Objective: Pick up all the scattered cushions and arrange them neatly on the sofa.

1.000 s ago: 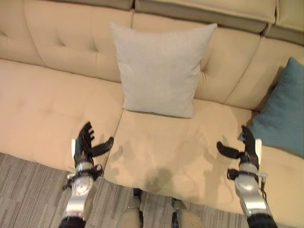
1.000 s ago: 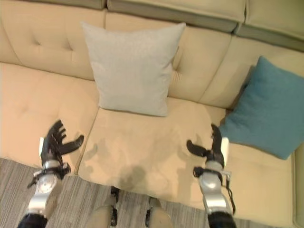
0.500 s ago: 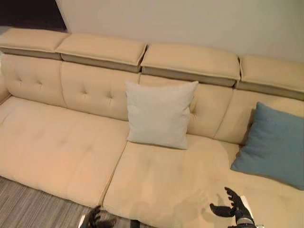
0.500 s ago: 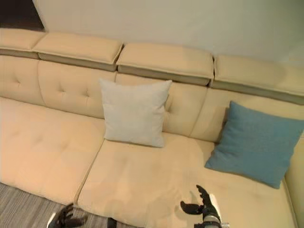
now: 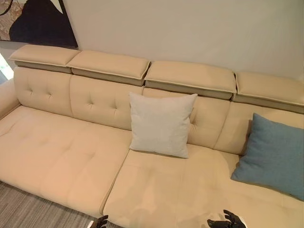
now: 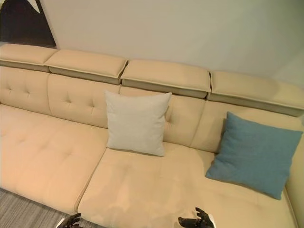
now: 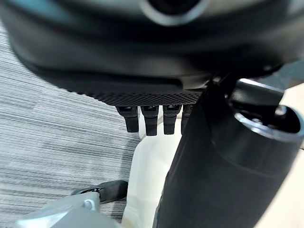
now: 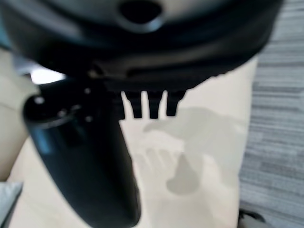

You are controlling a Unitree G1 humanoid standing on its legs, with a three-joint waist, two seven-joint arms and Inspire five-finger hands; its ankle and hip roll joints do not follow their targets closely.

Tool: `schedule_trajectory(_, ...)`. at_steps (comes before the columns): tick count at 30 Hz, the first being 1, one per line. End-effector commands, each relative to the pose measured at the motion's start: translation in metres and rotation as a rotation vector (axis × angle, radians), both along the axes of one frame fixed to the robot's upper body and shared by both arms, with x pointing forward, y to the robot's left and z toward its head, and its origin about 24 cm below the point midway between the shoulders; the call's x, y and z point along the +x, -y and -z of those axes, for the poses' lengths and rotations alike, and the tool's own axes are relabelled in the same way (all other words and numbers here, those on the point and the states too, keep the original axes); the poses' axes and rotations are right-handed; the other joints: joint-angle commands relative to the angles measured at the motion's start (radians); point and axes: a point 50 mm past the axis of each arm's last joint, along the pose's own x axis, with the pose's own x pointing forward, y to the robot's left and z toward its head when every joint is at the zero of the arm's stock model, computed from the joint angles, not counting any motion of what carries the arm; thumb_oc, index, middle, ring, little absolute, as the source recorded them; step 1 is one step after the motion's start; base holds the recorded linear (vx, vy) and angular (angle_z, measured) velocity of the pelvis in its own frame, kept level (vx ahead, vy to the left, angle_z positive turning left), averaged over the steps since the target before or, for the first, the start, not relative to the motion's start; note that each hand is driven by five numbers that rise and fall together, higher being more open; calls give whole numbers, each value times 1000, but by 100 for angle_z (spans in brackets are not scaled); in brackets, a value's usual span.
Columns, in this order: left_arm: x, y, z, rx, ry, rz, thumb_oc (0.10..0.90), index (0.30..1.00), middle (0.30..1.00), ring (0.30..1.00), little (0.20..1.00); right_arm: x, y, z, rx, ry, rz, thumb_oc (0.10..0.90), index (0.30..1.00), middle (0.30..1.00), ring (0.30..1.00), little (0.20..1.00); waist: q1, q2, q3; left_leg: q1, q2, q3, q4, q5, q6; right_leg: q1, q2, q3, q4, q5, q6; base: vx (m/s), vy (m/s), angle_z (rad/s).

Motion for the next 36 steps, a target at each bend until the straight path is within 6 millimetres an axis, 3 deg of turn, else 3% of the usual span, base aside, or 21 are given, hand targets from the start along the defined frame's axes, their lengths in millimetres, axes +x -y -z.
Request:
schedule_trajectory(1, 35, -4, -8, 32, 88, 24, 800, 900, 900, 900, 900, 34, 14, -18, -71, 139, 2, 800, 900, 900, 900, 900, 19, -25, 2, 63, 2, 47, 7, -116, -35, 20, -42, -55, 11, -30, 66, -15, -23, 10)
schedule_trajectory(10, 42, -9, -11, 60, 102, 44, 800, 900, 900, 900, 900, 49, 3, -25, -53, 213, -67, 800, 900, 900, 900, 900, 24, -35, 25, 23, 24, 4, 15, -87, -46, 4, -8, -48, 32, -57, 32, -68, -87, 19)
schedule_trajectory(14, 51, -8, -13, 61, 120, 50, 800, 900, 900, 900, 900, 57, 1, -30, -51, 257, -78, 800, 900, 900, 900, 900, 33, -45, 53, -63, 40, -41, 39, -36, -68, -18, 26, -56, 21, -71, 6, -197, -135, 37)
schedule_trajectory(15, 63, -2, -15, 60, 149, 80, 800, 900, 900, 900, 900, 64, 3, -34, -66, 279, -78, 800, 900, 900, 900, 900, 37, -50, 74, -129, 31, -61, 65, 0, -88, -33, 28, -87, 17, -70, 1, -226, -101, 70)
schedule_trajectory(17, 68, 1, -17, 59, 164, 89, 800, 900, 900, 900, 900, 68, 4, -36, -71, 291, -77, 800, 900, 900, 900, 900, 34, -56, 81, -167, 21, -65, 91, 2, -91, -50, 21, -102, 19, -64, 0, -241, -53, 90)
schedule_trajectory(18, 78, 4, -20, 56, 193, 96, 800, 900, 900, 900, 900, 77, 4, -42, -82, 324, -87, 800, 900, 900, 900, 900, 26, -69, 84, -181, 2, -52, 148, -39, -75, -82, 4, -130, 22, -43, -1, -243, -38, 105)
schedule_trajectory(19, 78, 4, -20, 57, 193, 96, 800, 900, 900, 900, 900, 77, 4, -42, -82, 324, -87, 800, 900, 900, 900, 900, 24, -69, 81, -186, 1, -54, 148, -37, -74, -85, 3, -132, 22, -41, 0, -217, -29, 92)
schedule_trajectory(20, 80, 5, -20, 53, 199, 92, 800, 900, 900, 900, 900, 78, 4, -44, -87, 336, -92, 800, 900, 900, 900, 900, 14, -79, 78, -169, -2, -32, 185, -90, -61, -96, -10, -145, 21, -30, 2, -133, 65, 46)
schedule_trajectory(21, 81, 10, -20, 40, 207, 91, 800, 900, 900, 900, 900, 76, 6, -44, -94, 339, -87, 800, 900, 900, 900, 900, -12, -81, 67, -107, 4, 31, 232, -178, -46, -105, -24, -162, 16, -18, 3, -129, 62, 49)
schedule_trajectory(26, 85, 17, -20, 23, 226, 102, 800, 900, 900, 900, 900, 73, 6, -42, -95, 326, -83, 800, 900, 900, 900, 900, -33, -59, 61, -17, 10, 103, 177, -198, -33, -105, -26, -183, 20, 7, 15, -40, 116, 53)
schedule_trajectory(29, 84, 15, -21, 26, 231, 92, 800, 900, 900, 900, 900, 74, -3, -36, -86, 288, -123, 800, 900, 900, 900, 900, -14, -60, 70, -13, -37, 53, 144, -193, -14, -123, -41, -176, 39, 33, 30, -126, 231, 28)
schedule_trajectory(31, 78, 0, -21, 52, 216, 50, 800, 900, 900, 900, 900, 85, -17, -34, -76, 270, -201, 800, 900, 900, 900, 900, 14, -61, 98, -22, -51, 18, 107, -170, 3, -182, -65, -147, 121, 35, 50, -253, 194, -19)
schedule_trajectory(33, 79, -2, -22, 60, 217, 42, 800, 900, 900, 900, 900, 88, -19, -34, -74, 270, -214, 800, 900, 900, 900, 900, 13, -64, 101, -30, -54, 10, 105, -162, 6, -203, -64, -116, 137, 39, 55, -143, 37, -10)
schedule_trajectory(36, 79, -9, -24, 73, 227, 13, 800, 900, 900, 900, 900, 90, -25, -33, -59, 263, -230, 800, 900, 900, 900, 900, 20, -64, 102, -47, -65, -34, 96, -143, 18, -206, -10, 62, 154, 7, 58, -104, -7, 51)
